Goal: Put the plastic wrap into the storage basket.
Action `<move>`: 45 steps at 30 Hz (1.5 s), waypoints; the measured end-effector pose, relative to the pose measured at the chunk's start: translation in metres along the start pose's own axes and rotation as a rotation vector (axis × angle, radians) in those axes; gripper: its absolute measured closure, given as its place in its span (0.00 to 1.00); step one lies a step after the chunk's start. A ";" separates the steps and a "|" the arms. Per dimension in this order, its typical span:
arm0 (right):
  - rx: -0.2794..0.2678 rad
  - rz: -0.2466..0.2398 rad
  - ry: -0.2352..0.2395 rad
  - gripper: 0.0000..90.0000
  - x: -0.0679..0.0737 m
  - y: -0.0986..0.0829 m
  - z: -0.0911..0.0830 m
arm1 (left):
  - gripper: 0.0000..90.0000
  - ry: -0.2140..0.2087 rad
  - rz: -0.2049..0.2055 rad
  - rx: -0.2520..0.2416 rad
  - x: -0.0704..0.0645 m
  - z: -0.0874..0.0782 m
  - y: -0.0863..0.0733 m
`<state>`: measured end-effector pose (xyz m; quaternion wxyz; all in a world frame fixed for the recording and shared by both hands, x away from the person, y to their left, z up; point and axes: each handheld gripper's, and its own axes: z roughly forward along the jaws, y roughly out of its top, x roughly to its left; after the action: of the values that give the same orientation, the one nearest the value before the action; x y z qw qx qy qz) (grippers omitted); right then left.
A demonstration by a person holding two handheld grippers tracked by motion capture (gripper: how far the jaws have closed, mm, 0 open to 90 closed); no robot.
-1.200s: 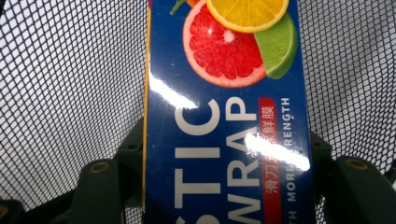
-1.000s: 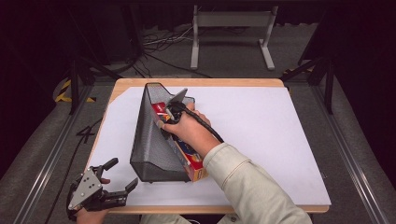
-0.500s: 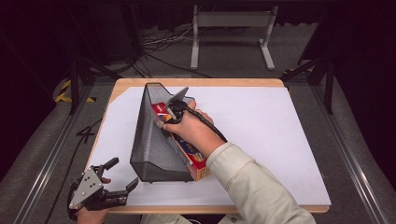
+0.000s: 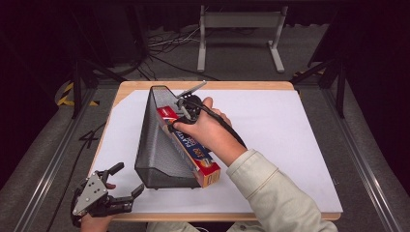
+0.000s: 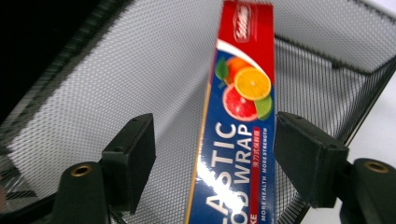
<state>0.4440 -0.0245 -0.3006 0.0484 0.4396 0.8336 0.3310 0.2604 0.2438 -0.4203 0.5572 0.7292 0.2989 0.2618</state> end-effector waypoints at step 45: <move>-0.353 -0.291 0.093 0.28 -0.071 -0.074 -0.107 | 0.10 0.000 -0.012 0.004 0.002 0.006 -0.001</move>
<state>0.3955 -0.1621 -0.2769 0.1334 0.2836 0.8189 0.4809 0.2659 0.2417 -0.4226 0.5572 0.7287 0.3036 0.2578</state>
